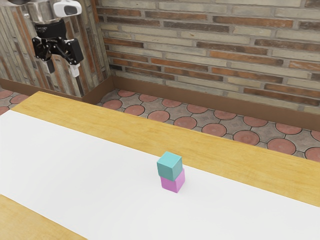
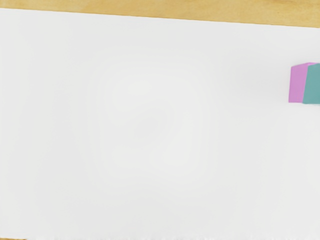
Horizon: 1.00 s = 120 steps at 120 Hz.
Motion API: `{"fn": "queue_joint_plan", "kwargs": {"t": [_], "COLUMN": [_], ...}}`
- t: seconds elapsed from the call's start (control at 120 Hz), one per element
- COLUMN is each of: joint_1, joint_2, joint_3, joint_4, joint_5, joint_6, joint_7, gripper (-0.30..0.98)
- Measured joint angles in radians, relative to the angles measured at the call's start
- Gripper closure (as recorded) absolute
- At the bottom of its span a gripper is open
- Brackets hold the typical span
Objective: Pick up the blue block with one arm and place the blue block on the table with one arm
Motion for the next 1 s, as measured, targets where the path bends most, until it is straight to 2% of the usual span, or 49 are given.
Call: {"fn": "queue_joint_plan", "kwargs": {"t": [0.183, 0.267, 0.342, 0.433, 0.592, 0.75, 0.85, 1.0], "joint_1": [0.012, 0.023, 0.04, -0.014, -0.13, -0.1, -0.098, -0.116], "joint_2": [-0.001, -0.001, 0.001, 0.038, 0.122, 0.156, 0.159, 0.091], "joint_3": [0.003, -0.014, -0.073, -0.107, -0.113, -0.111, -0.119, -0.159], "joint_4": [0.015, 0.204, 0.271, 0.289, 0.293, 0.292, 0.196, -0.145], "joint_5": [-0.003, -0.002, -0.003, -0.004, -0.001, -0.012, -0.023, -0.026], "joint_6": [-0.007, -0.056, -0.095, -0.123, -0.106, -0.071, -0.003, 0.216], "joint_7": [0.003, 0.005, 0.005, 0.004, 0.003, 0.003, 0.003, 0.006], "gripper": [0.0, 0.0, 0.0, 0.0, 0.0, 0.0, 0.0, 0.0]}}
